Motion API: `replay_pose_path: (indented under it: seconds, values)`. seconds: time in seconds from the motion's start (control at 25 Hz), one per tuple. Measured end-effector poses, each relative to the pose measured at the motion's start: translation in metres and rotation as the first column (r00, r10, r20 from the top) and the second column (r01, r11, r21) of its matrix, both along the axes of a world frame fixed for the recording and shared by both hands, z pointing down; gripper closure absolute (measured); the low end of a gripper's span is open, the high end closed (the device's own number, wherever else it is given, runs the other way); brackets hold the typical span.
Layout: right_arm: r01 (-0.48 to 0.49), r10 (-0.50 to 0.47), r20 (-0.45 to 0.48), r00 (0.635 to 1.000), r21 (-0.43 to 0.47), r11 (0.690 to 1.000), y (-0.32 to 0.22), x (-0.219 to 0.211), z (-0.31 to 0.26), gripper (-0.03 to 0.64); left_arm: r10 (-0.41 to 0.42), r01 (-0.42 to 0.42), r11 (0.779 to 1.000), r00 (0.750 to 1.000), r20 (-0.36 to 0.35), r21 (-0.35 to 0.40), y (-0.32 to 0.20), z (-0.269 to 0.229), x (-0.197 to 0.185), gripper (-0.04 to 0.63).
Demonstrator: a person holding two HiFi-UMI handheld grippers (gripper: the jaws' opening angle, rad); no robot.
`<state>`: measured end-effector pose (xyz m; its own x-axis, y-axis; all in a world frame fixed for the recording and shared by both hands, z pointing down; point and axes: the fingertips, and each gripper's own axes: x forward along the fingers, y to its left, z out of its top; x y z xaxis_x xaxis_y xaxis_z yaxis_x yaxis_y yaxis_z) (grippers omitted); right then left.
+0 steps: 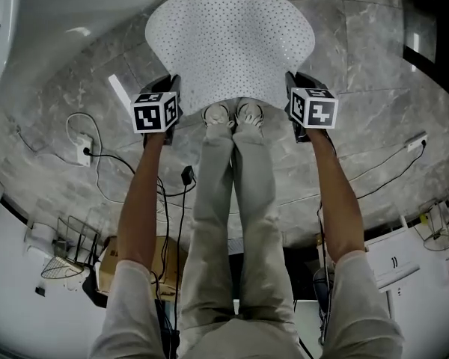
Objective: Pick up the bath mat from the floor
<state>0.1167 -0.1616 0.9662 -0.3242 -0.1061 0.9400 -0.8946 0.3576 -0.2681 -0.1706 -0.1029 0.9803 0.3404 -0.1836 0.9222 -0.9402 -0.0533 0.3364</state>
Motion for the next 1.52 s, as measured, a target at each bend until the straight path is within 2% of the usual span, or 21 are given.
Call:
replay_pose_path:
  seconds: [0.36, 0.76, 1.0, 1.28, 1.52]
  values:
    - [0.022, -0.023, 0.016, 1.000, 0.020, 1.000, 0.014, -0.005, -0.058, 0.580, -0.034, 0.035, 0.999, 0.999, -0.022, 0.026, 0.002, -0.058, 0.019, 0.560]
    - [0.046, -0.059, 0.076, 0.995, 0.165, 0.985, 0.006, -0.030, -0.158, 0.580, -0.021, 0.026, 0.985, 0.999, -0.034, 0.171, -0.022, -0.155, 0.033, 0.563]
    - [0.023, -0.072, 0.149, 0.986, 0.307, 0.952, -0.012, -0.048, -0.241, 0.580, -0.014, 0.028, 0.949, 0.999, -0.047, 0.315, -0.044, -0.232, 0.039, 0.563]
    - [-0.026, -0.085, 0.211, 0.974, 0.475, 0.880, -0.025, -0.055, -0.341, 0.580, -0.020, 0.057, 0.877, 0.996, -0.083, 0.477, -0.063, -0.332, 0.053, 0.563]
    - [-0.047, -0.100, 0.234, 0.967, 0.550, 0.834, -0.021, -0.061, -0.425, 0.580, 0.010, 0.035, 0.841, 0.997, -0.079, 0.540, -0.063, -0.414, 0.063, 0.563]
